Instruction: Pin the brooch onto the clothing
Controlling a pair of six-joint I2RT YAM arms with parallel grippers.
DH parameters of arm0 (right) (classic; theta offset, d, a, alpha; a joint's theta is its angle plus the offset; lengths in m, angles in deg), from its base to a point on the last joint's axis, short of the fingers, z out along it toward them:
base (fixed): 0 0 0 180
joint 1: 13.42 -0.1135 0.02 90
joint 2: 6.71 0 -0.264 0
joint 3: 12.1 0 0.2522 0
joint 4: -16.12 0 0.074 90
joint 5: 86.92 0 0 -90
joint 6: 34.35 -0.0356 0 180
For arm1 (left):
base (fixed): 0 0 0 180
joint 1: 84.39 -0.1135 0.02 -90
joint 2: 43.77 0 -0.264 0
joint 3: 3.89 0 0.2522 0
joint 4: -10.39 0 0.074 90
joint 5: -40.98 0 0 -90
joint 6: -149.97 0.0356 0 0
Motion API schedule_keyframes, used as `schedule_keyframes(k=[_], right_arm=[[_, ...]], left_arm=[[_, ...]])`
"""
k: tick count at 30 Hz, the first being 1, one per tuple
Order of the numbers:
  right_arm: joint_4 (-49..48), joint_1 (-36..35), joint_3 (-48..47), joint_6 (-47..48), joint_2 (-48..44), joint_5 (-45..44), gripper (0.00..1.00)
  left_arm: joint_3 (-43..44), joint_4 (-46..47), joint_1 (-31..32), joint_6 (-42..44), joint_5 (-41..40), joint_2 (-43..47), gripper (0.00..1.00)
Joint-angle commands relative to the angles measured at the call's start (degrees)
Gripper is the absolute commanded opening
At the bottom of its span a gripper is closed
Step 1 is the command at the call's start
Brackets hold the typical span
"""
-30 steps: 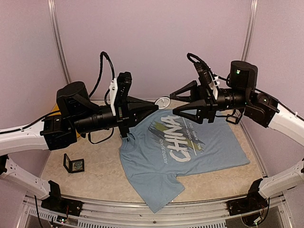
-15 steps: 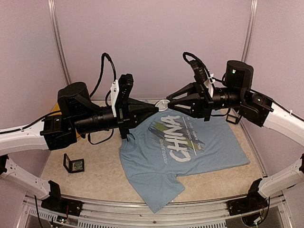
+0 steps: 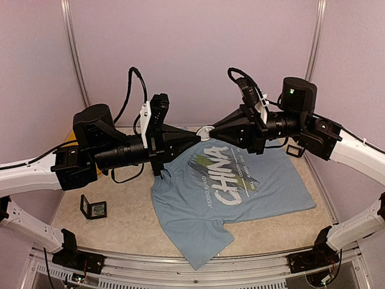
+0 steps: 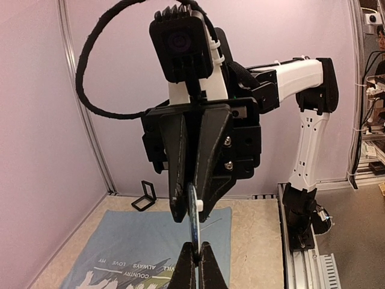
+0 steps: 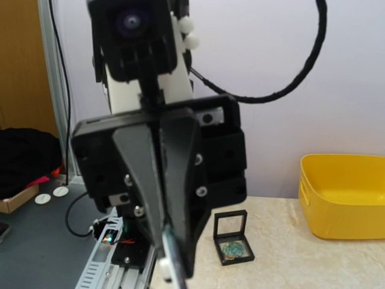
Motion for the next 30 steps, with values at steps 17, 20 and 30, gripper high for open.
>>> schedule_keyframes(k=[17,20,30], right_arm=[[-4.9,11.3,13.4,-9.1,2.3,-16.9,0.0],[-8.4,12.0,18.7,-11.7,5.8,-19.9,0.0],[-15.6,12.5,26.3,-13.9,15.6,-21.8,0.0]], left_arm=[[-9.7,-1.2,-15.5,-25.8,-14.8,-1.9,0.67],[-15.6,-0.2,-16.8,-30.2,-15.6,-4.9,0.62],[-19.6,-3.1,-16.2,-35.8,-17.6,-23.6,0.57]])
